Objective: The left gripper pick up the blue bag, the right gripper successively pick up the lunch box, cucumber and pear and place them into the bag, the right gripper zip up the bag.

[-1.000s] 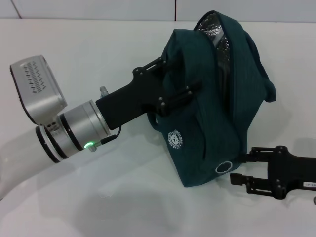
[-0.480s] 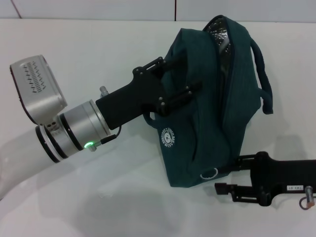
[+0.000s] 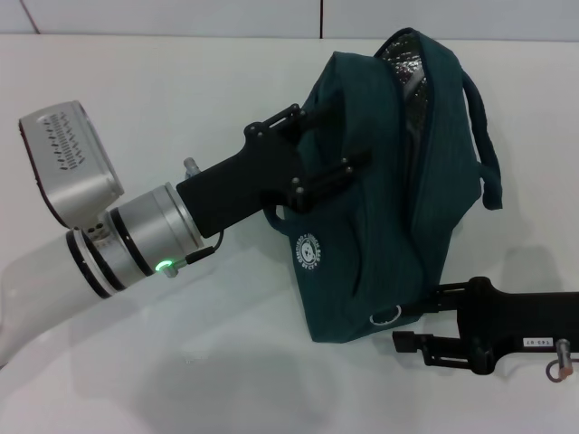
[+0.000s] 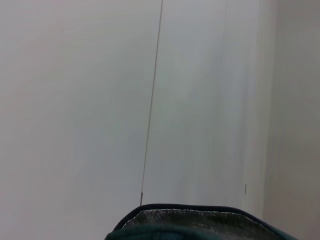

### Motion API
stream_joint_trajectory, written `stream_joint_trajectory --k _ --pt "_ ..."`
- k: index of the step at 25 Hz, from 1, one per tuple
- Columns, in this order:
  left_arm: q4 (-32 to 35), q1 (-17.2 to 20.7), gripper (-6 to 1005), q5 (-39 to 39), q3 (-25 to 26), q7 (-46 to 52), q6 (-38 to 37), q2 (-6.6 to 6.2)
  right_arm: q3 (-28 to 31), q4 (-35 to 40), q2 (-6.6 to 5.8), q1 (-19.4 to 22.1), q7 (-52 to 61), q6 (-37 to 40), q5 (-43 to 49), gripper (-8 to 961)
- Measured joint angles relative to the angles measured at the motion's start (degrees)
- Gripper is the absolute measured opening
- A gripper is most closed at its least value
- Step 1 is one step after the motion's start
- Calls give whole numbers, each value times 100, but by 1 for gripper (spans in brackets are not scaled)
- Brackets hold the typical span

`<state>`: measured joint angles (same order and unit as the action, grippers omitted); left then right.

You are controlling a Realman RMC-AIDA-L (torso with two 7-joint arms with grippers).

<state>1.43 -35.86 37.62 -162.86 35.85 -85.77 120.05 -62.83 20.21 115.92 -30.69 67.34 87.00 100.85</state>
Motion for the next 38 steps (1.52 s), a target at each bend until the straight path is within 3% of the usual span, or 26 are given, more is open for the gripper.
stream_joint_trajectory --k 5,15,34,38 --pt "49 0 722 0 0 -17 3 1 -55 -4 19 -37 -10 -7 -53 476" --pt "51 -9 723 6 0 -17 9 5 -736 -92 26 -201 14 -35 -532 431" --pt "104 39 726 52 0 -25 8 15 -923 -66 26 -176 -294 -311 -786 344" --pt "170 78 726 58 0 -71 5 15 -923 -65 26 -97 -647 -252 -914 170"
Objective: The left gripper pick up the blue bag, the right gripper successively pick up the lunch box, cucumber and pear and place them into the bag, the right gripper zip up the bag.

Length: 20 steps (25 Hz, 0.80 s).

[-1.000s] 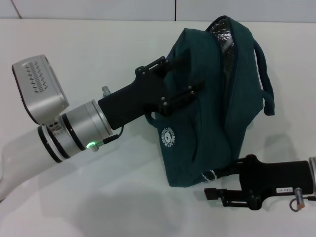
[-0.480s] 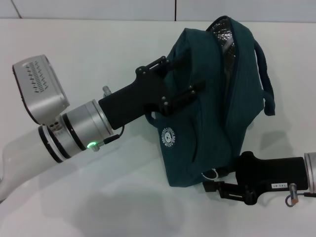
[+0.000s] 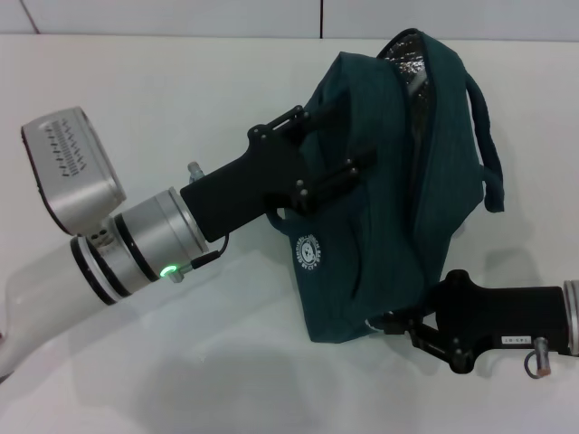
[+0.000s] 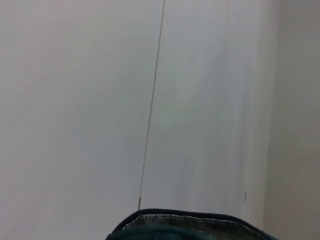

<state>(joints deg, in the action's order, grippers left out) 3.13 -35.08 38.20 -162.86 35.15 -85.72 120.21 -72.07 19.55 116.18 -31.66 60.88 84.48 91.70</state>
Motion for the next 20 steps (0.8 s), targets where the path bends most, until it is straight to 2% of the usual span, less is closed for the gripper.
stream_joint_trajectory --k 6,7,8,11,20 --pt "128 139 727 147 0 -78 -117 -13 37 104 -23 271 -1044 425 -281 16" --pt "128 139 727 147 0 -78 -117 -13 37 104 -23 271 -1044 425 -281 16" --pt "166 163 726 235 0 -81 -173 -19 53 297 -48 422 -1514 677 -348 16" --pt "189 174 725 625 3 -99 -408 -24 53 482 -70 489 -1626 750 -367 16" --pt "188 126 722 1057 10 -22 -406 -20 18 655 -93 413 -1668 659 -302 16"
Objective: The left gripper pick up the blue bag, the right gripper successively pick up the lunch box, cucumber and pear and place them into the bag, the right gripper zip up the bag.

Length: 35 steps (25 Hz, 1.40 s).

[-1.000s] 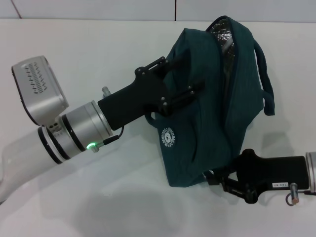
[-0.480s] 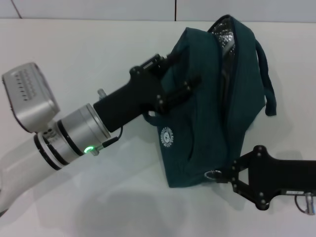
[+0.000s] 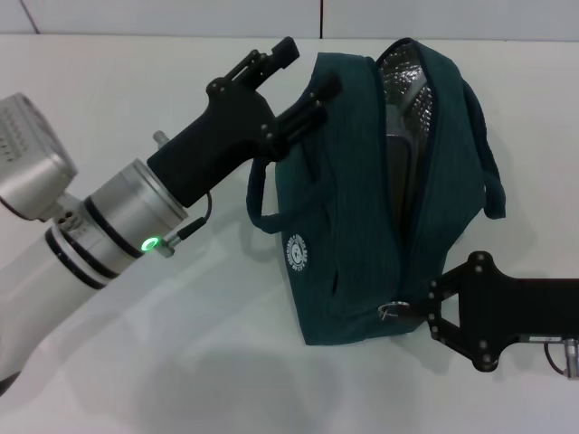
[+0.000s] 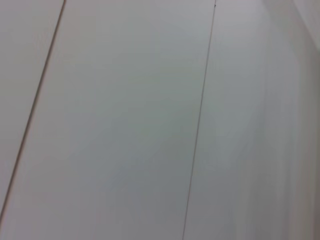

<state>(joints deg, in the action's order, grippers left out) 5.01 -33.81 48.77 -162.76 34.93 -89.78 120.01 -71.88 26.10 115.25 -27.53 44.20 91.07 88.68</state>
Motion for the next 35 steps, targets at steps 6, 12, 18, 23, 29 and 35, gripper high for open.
stream_joint_trajectory --k 6,12,18,23,29,35 --pt "-55 541 720 76 -2 263 -643 -24 32 135 33 -6 -282 -25 -100 16" --pt "-222 1264 719 36 -7 283 -1049 -54 35 251 46 -103 -549 -40 -552 16" --pt "-487 1679 716 -601 -18 173 -1083 -47 -10 209 92 -378 -787 -111 -951 16" --pt "-652 1734 710 -1407 -19 58 -1074 -38 -19 209 93 -471 -790 -127 -998 16" --pt "-609 1659 703 -1577 -13 45 -634 -17 -274 206 93 -558 -849 -215 -1256 16" --pt "-494 1514 697 -1777 -10 76 -210 -12 -573 202 93 -576 -852 -366 -1531 16"
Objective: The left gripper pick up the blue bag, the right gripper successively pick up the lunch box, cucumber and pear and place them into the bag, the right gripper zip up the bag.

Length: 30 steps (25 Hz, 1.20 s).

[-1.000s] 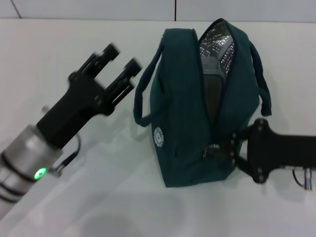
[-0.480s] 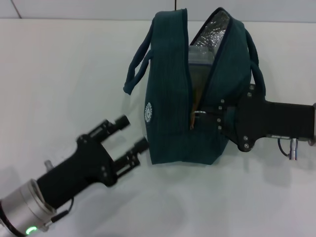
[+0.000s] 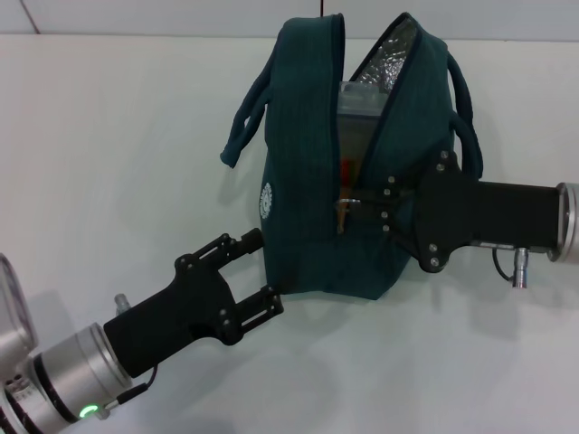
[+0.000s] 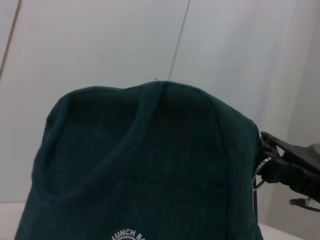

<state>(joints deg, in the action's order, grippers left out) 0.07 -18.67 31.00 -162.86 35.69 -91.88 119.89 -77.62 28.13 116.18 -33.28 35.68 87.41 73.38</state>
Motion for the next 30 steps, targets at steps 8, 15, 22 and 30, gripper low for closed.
stream_joint_trajectory --k 8,15,22,30 --pt "25 -133 688 40 0 -52 40 3 -30 -1 0 -19 0 -5 -43 17" --pt "29 -268 536 149 5 -137 79 8 -43 -2 0 2 0 56 -104 17" --pt "36 -288 350 140 3 -548 94 14 -54 0 0 71 -73 70 -275 17" --pt "38 -349 171 -57 0 -754 103 24 -272 -251 -1 91 -473 121 -1011 17"
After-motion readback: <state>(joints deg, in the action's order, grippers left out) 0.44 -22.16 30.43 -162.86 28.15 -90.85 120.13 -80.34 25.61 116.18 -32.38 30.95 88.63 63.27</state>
